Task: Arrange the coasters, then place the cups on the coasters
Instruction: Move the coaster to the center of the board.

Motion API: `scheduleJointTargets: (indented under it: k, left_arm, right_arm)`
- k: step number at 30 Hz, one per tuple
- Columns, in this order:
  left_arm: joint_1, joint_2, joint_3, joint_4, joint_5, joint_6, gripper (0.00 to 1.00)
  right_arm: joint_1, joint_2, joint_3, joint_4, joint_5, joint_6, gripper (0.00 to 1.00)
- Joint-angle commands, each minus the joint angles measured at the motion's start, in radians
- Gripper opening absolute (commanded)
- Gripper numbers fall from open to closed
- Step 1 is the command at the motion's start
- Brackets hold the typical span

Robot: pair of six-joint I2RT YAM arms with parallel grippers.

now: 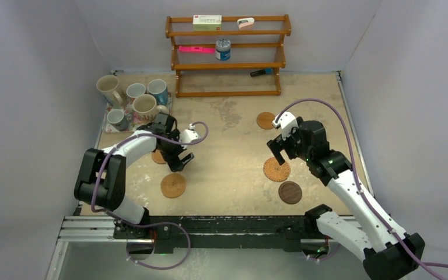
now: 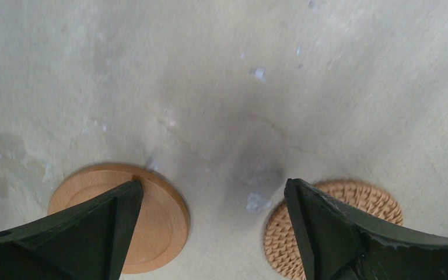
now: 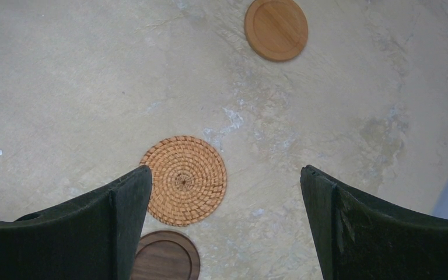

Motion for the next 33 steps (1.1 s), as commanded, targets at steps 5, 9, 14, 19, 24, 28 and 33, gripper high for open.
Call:
scheduleJointTargets:
  k: [5,9,14,19,24,28,33]
  left_arm:
    - [-0.159,0.074,0.093,0.022,0.033,-0.081,1.0]
    - [-0.236,0.077,0.123,0.044,0.04,-0.087,1.0]
    - [-0.32,0.115,0.164,0.051,0.035,-0.098,1.0]
    - [-0.41,0.176,0.208,0.05,0.024,-0.104,1.0]
    - [-0.48,0.201,0.259,0.066,-0.024,-0.137,1.0]
    - [-0.48,0.095,0.264,0.111,-0.079,-0.16,1.0]
    - [-0.469,-0.107,0.199,0.153,-0.2,-0.18,1.0]
  right_arm:
    - [0.01,0.004,-0.005,0.031,0.035,-0.013,0.99]
    - [0.009,0.009,-0.007,0.032,0.043,-0.014,0.99]
    - [0.01,0.015,-0.008,0.034,0.049,-0.014,0.99]
    - [0.01,0.023,-0.008,0.034,0.055,-0.014,0.99]
    - [0.011,0.026,-0.009,0.036,0.061,-0.015,0.99]
    - [0.012,0.039,-0.011,0.036,0.063,-0.015,0.99]
    - [0.012,0.05,-0.006,0.03,0.076,-0.02,0.99]
